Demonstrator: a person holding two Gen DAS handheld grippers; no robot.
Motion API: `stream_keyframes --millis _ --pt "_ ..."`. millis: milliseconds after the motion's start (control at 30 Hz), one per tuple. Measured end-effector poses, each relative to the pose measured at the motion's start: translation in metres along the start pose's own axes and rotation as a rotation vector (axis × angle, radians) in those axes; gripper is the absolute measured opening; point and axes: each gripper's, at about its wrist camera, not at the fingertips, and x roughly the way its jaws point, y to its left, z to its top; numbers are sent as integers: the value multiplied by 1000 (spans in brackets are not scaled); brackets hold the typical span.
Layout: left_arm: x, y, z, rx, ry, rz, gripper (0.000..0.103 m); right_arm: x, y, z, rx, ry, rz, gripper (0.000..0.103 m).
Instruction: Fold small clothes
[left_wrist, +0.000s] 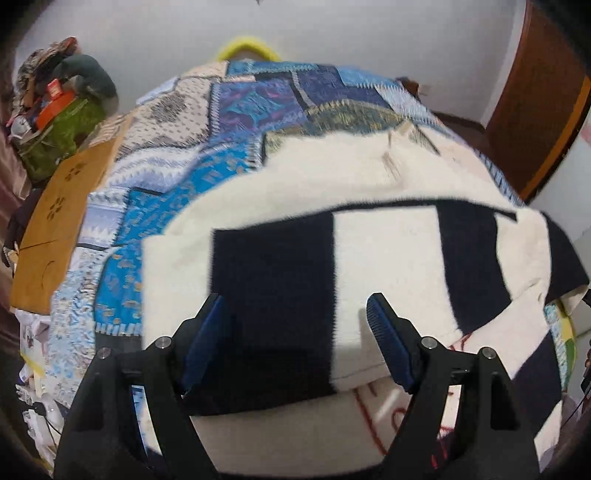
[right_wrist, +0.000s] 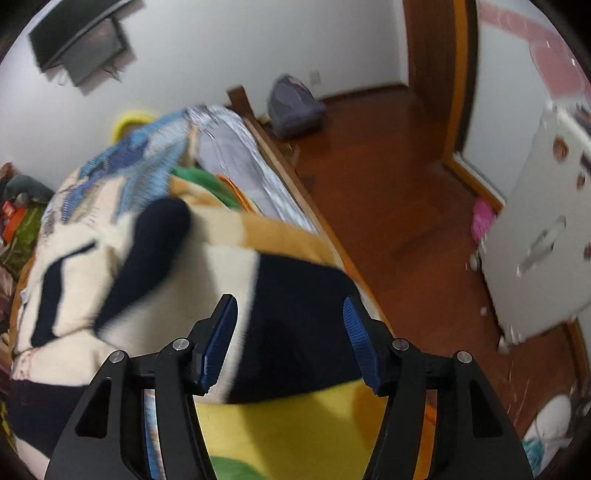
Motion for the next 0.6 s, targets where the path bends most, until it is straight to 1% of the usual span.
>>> stream_keyframes --millis 67,100,133,167,233,267,300,333,400,467,500,600 --pt "11 -5 -3 6 26 4 78 13 -6 -6 21 47 12 56" --pt "17 -8 -6 5 40 0 79 21 -9 -10 31 75 34 56" --pt "18 -8 -8 0 34 -1 80 25 -8 -12 37 90 52 56" --pt "18 -8 -9 -6 23 4 83 27 -9 -14 47 94 71 56" --pt "19 -8 -9 -8 24 3 83 30 -9 -15 73 84 102 57" --pt "19 -8 -10 -11 25 1 83 32 -9 -15 86 87 114 53" --pt "19 -7 -10 -13 24 0 83 34 -10 -15 100 89 132 46" --pt "18 -8 -10 -12 21 2 83 36 -10 -16 108 86 147 42" --pt "18 -8 -11 -7 15 7 83 35 -6 -17 101 73 155 22" --pt "16 -9 -12 0 9 14 83 30 -1 -15 81 56 142 12" --pt "15 -9 -12 5 7 17 83 27 0 -14 75 50 135 10" --pt "9 -12 -14 30 -3 23 83 11 2 -9 63 9 122 9"
